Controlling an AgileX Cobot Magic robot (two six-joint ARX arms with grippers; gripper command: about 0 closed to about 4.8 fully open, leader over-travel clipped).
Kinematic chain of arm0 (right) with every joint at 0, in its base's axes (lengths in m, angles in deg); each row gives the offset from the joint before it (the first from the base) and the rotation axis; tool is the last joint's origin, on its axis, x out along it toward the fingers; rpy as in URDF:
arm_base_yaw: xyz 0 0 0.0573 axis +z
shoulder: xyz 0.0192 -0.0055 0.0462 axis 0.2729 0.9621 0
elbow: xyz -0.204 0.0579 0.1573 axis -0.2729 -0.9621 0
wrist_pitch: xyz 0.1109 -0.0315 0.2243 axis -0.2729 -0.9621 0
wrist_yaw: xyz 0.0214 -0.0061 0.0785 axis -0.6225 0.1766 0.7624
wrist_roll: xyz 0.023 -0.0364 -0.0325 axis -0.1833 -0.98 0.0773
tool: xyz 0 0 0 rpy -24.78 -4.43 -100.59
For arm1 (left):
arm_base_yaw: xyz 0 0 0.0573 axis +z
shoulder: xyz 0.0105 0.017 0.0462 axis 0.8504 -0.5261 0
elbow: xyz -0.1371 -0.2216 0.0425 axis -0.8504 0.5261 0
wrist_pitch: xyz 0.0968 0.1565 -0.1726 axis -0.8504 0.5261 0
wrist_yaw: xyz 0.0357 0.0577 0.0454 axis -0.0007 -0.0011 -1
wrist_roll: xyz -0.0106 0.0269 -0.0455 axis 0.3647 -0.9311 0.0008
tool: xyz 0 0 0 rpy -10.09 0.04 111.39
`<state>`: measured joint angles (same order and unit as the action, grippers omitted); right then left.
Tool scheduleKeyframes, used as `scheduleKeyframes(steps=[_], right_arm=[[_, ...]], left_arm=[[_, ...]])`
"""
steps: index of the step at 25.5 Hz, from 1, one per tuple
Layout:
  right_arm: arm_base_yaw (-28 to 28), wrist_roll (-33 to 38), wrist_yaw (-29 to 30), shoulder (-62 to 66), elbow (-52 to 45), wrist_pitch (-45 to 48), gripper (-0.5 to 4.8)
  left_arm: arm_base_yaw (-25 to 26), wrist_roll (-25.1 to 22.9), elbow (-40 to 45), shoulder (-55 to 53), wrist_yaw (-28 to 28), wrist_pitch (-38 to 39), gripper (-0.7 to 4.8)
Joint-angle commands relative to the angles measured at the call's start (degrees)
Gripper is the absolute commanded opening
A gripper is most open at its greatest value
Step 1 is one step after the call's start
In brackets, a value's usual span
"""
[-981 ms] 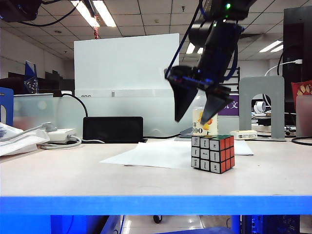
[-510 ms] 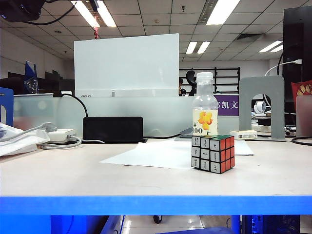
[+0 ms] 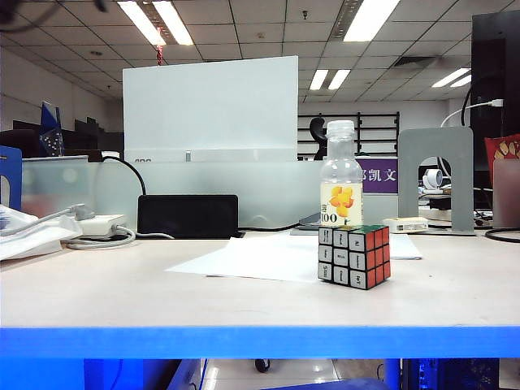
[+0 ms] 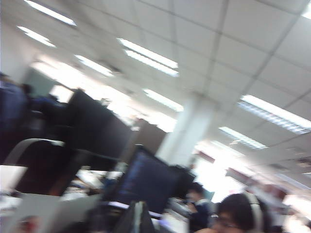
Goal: Rotate the Rubik's Cube so that the bottom side is facing up.
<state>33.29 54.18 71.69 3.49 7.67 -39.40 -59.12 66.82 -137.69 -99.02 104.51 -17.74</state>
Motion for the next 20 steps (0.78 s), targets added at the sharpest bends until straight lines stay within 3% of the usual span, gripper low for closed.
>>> scheduleKeyframes(steps=[1,6,8,9,10,11,12,13,15,17,18,20], right_arm=[[0.1,7.0,-0.7,-12.5,-16.1,10.6,-0.08],[0.1,12.8,-6.8,-32.4,-39.6,11.2,-0.08],[0.2,13.5,-9.2,-39.3,-47.9,11.1,-0.08],[0.4,14.4,-10.4,-40.0,-51.5,10.6,-0.08],[0.0,15.8,-12.1,-39.7,-53.1,7.8,-0.08],[0.1,18.5,-12.0,-38.2,-56.9,7.7,-0.08],[0.2,19.8,-11.5,-37.6,-59.8,7.9,-0.08],[0.2,19.7,-11.5,-37.6,-60.7,9.4,-0.07],[0.2,19.7,-11.5,-37.4,-61.0,9.6,-0.06],[0.2,19.7,-11.6,-37.7,-61.0,9.2,-0.06],[0.2,19.7,-11.6,-37.9,-61.0,9.2,-0.06],[0.2,20.6,-11.1,-38.1,-61.0,9.2,-0.06]], left_arm=[[5.2,-4.3,-0.3,4.8,1.2,1.7,-0.06],[12.3,-10.7,-0.2,15.3,2.6,12.3,-0.06],[13.3,-17.6,-0.2,20.7,4.3,23.1,-0.06],[13.3,-24.2,-0.3,24.2,4.3,32.3,-0.06],[13.3,-32.0,-0.2,27.0,2.3,42.0,-0.06],[13.2,-47.5,-0.6,33.3,-5.5,63.2,-0.06],[12.9,-57.4,-0.5,38.5,-16.0,78.7,-0.06],[12.2,-62.1,-0.5,41.3,-22.1,86.6,-0.06],[9.7,-68.8,-0.1,46.4,-24.8,97.7,-0.06],[8.4,-72.8,0.9,50.5,-25.4,105.9,-0.06],[8.3,-75.8,1.8,53.5,-28.6,111.8,-0.06],[7.8,-76.5,3.9,57.1,-33.5,116.3,-0.06]])
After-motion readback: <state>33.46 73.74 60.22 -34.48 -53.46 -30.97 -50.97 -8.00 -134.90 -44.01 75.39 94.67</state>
